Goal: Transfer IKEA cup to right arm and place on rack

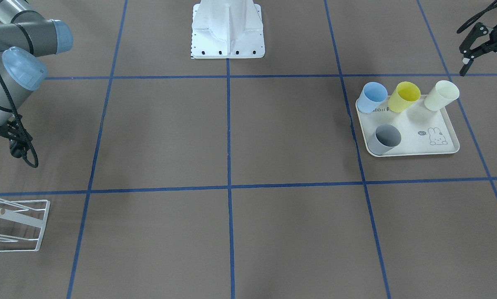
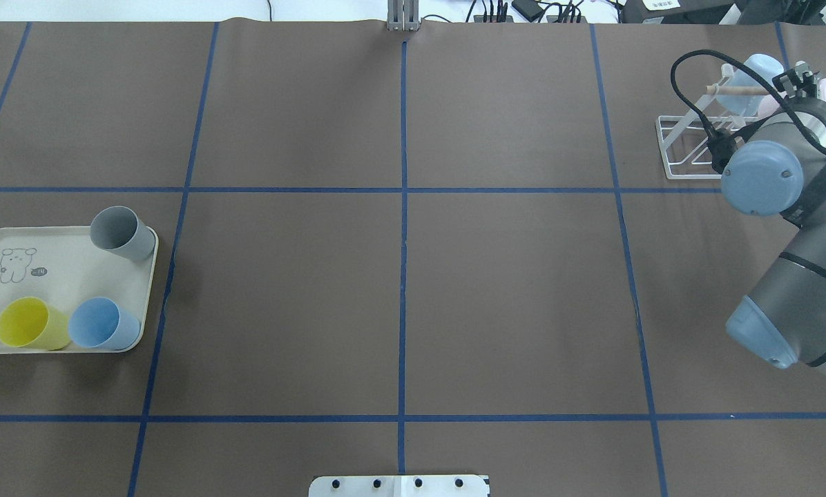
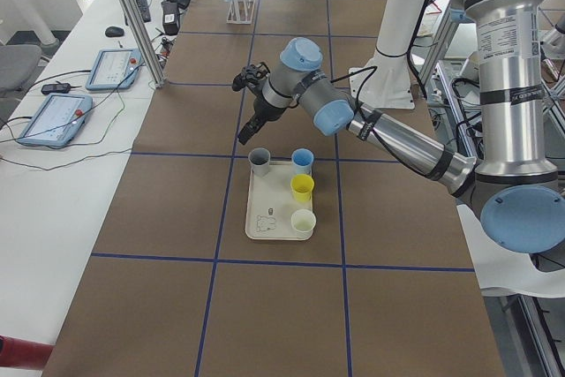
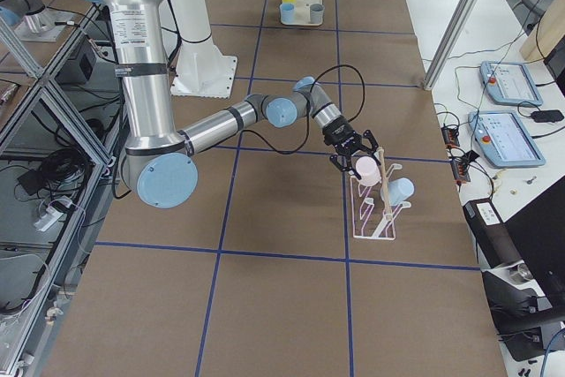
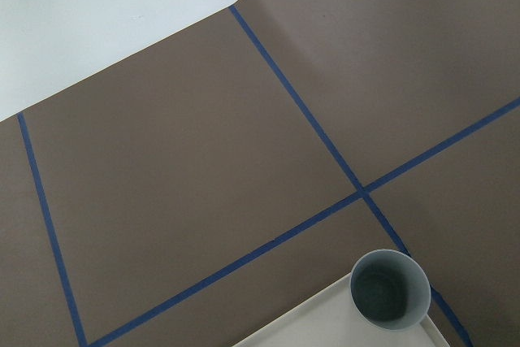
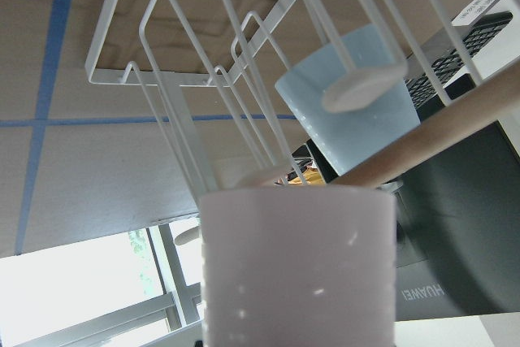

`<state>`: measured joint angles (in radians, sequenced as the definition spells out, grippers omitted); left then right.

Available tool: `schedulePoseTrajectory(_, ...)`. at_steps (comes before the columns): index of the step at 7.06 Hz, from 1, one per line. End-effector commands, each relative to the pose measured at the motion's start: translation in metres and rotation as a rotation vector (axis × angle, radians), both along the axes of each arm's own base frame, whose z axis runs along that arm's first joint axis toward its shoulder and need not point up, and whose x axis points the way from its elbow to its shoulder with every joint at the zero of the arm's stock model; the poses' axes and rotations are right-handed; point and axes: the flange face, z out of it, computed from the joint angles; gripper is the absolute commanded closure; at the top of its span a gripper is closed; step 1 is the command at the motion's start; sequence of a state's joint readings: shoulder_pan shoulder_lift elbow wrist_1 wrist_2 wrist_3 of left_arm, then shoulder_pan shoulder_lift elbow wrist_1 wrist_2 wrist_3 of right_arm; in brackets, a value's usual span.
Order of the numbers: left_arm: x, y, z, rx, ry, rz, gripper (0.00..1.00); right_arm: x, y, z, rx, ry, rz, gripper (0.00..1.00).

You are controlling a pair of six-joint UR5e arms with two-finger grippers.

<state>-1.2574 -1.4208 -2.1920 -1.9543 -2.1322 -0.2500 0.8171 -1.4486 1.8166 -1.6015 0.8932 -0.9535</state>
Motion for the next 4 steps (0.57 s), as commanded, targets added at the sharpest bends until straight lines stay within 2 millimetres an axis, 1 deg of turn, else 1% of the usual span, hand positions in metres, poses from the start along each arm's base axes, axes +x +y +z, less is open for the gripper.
schedulePoseTrajectory(1, -0.0001, -0.0003, -0.0005, 0.001, 0.000, 0.000, 0.00, -0.0006, 0.0012, 0.0076, -0.010, 0.011, -0.001, 0.86)
schedulePoseTrajectory(3, -0.0001, -0.0003, -0.0005, -0.002, 0.002, -0.003, 0.00, -0.0048, 0.0016, 0.0112, -0.015, 0.016, -0.007, 0.83)
schedulePoseTrajectory(4, -0.0001, -0.0003, -0.0005, -0.004, 0.004, -0.005, 0.00, -0.0101, 0.0030, 0.0126, -0.016, 0.020, -0.016, 0.80)
